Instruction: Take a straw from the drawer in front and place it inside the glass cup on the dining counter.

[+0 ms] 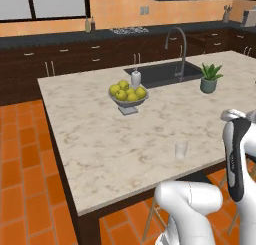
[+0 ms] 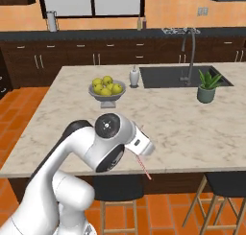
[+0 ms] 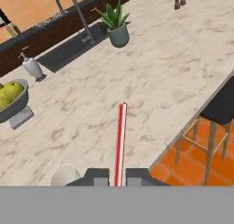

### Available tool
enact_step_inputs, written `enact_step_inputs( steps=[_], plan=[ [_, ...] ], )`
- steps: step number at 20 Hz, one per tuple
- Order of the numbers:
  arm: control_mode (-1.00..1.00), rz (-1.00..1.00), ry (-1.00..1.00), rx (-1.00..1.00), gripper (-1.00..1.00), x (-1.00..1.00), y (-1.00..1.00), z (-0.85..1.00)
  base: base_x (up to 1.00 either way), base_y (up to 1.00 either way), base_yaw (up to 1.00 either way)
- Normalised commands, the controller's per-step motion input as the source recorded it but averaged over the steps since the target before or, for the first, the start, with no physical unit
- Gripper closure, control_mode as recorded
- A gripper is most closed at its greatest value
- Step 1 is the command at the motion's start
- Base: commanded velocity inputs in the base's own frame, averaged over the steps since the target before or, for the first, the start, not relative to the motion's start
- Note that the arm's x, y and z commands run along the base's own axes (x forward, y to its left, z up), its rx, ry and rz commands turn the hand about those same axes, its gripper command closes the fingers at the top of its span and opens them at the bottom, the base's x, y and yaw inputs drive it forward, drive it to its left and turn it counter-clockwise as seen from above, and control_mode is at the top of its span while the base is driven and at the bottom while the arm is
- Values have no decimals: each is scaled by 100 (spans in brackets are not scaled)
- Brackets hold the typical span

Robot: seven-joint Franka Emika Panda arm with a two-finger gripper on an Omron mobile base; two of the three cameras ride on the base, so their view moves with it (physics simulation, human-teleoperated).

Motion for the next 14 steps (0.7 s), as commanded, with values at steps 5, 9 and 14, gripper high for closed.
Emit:
enact_step_inputs(
  steps=[5,9,14],
  plan=[
    [-100,18,-21,17,100,50,1,3,0,0,0],
    [-100,24,-23,20,100,31,11,21,0,0,0],
    [-100,15,-6,15,100,6,35,25,0,0,0]
  ],
)
